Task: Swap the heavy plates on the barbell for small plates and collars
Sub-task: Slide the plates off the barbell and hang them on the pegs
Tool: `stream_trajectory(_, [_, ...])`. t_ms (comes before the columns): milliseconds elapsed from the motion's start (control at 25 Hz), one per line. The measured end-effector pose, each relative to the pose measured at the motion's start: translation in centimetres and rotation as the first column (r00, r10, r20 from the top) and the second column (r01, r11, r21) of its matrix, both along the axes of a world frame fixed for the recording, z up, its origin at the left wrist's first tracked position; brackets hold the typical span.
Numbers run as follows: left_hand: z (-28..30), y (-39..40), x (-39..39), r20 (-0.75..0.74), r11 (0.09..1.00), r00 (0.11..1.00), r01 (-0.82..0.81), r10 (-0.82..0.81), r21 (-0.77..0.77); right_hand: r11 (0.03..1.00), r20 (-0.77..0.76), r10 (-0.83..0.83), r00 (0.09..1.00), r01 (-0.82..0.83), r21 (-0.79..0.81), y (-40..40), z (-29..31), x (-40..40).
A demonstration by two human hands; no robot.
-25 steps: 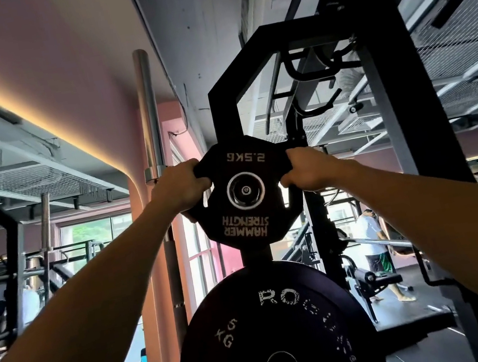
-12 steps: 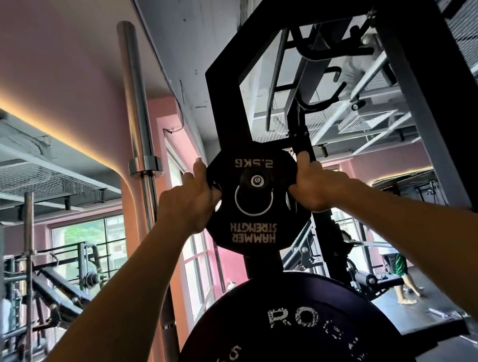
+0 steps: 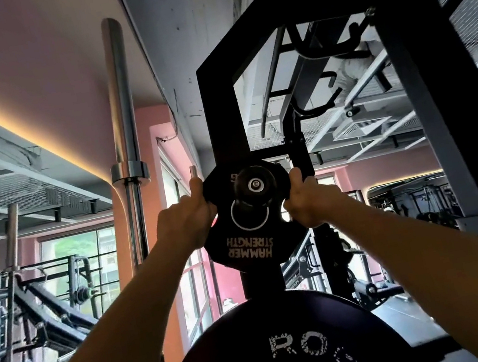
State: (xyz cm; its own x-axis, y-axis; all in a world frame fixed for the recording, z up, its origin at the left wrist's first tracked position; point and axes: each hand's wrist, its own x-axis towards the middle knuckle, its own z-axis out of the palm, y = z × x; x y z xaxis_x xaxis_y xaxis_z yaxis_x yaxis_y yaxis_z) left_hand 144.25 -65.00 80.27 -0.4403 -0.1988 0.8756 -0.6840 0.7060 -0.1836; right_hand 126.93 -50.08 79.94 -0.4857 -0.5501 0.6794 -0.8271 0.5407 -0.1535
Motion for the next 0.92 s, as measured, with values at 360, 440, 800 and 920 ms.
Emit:
stream_trajectory(360, [-3.0,2.5,2.9,0.044,0.978,0.993,0.096,-0.106,0.183,0.996,0.142,0.084,0.986,-0.085,-0.003,3.5,-3.4,2.2])
stream_trajectory(440, [-4.2,3.9,4.0,0.073,0.976,0.993,0.073,-0.089,0.205,0.993,0.118,0.101,0.988,-0.108,0.053,5.4,-4.3,2.5])
stream_trajectory(800, [-7.5,13.5,8.2,0.080,0.875,0.980,0.122,-0.180,0.469,0.957,0.046,0.250,0.967,-0.254,0.140,15.5,-8.4,5.0])
stream_trajectory(920, [-9.4,17.2,10.0,0.085,0.852,0.983,0.094,-0.160,0.516,0.942,0.082,0.276,0.958,-0.286,0.173,18.6,-10.0,5.9])
